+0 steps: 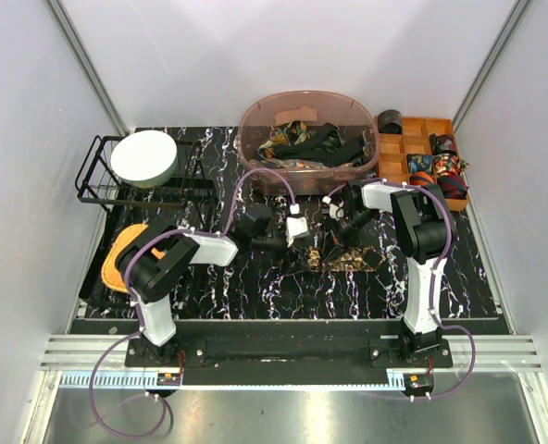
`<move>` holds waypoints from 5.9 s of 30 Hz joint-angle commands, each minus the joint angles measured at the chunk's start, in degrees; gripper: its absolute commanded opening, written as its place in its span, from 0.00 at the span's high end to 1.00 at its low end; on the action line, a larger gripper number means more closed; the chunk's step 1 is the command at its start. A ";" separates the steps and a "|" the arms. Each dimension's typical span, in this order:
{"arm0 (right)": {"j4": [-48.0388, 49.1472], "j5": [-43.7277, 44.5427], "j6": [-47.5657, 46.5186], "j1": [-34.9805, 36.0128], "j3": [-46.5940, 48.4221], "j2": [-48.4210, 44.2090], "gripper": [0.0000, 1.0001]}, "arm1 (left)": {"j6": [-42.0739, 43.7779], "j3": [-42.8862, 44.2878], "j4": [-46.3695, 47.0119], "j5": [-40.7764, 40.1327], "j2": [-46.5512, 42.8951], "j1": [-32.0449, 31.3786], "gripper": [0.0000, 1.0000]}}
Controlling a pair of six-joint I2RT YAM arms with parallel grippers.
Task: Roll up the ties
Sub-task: Roll the tie at the center of the board.
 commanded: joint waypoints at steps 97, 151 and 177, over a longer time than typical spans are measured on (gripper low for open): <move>1.08 4.14 2.78 -6.66 -0.42 -7.03 0.84 | 11.46 18.20 -34.00 -7.87 14.54 -4.03 0.84; -0.69 17.05 -0.30 -1.48 3.37 5.00 1.00 | 6.38 13.28 -4.07 4.16 13.39 -5.08 0.24; 0.60 -7.38 -1.37 -6.85 0.04 -7.65 0.53 | 1.02 13.63 -27.72 -8.50 14.00 -7.37 0.97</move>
